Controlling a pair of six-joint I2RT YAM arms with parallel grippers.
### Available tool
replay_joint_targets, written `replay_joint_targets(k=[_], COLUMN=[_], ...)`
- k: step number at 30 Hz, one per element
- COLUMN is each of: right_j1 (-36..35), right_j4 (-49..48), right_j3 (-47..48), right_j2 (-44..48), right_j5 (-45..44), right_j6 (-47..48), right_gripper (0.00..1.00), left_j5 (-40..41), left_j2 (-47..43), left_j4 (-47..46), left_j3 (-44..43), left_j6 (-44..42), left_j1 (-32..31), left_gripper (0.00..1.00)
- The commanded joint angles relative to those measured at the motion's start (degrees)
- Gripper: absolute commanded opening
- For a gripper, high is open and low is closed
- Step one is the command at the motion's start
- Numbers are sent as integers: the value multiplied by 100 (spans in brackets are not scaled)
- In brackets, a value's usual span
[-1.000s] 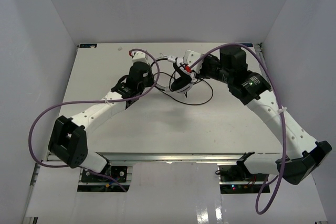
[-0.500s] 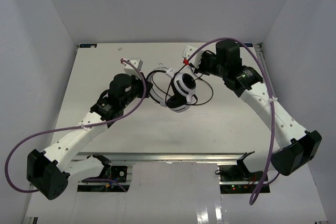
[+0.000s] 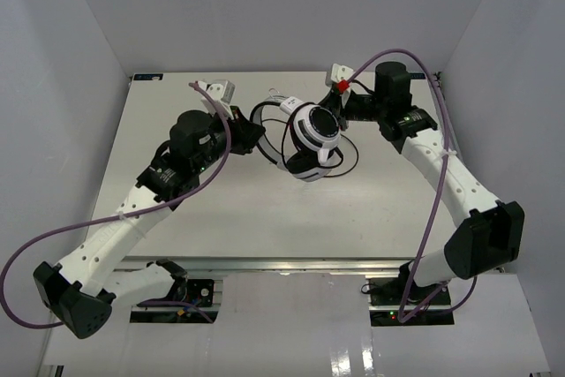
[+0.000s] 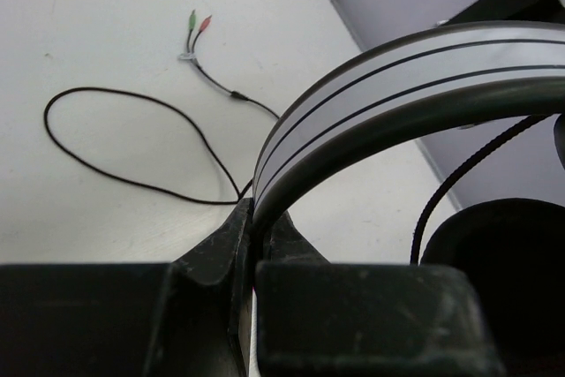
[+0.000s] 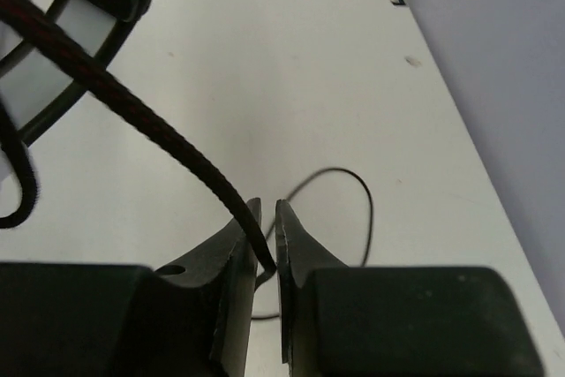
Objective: Wrap the headphones
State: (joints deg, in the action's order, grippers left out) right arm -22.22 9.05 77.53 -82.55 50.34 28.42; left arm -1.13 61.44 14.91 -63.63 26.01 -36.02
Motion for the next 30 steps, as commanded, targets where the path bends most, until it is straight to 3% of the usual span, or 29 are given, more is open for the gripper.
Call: replay_joint_targets(k=[1, 4, 7, 10, 15, 30], right_j1=[-20, -20, -72, -189, -474, -1074], right_j4=[-2389, -4288, -7351, -8937, -9037, -7983], right_j3=[-347, -754, -1246, -1324, -1520, -3107], right_j2=[-474, -749, -1240, -1710, -1852, -1036], right_j5=[1561, 1979, 2085, 2057, 1967, 1861], right_j6=[-2170, -3781, -5845, -7139, -7220, -5727], right_gripper=[20, 23, 28, 37, 47, 46], left_j5=[-320, -247, -178, -197, -125, 1714], left_j2=[-236, -139, 33, 216, 358, 659], left_j4=[-190, -57, 72, 113, 124, -10], left_j3=[-617, -900, -1198, -1407, -1717, -2977], left_j6=[487, 528, 601, 695, 815, 1059], left_j1=[-108, -151, -160, -182, -210, -217], left_gripper=[0, 0, 0, 0, 0, 0])
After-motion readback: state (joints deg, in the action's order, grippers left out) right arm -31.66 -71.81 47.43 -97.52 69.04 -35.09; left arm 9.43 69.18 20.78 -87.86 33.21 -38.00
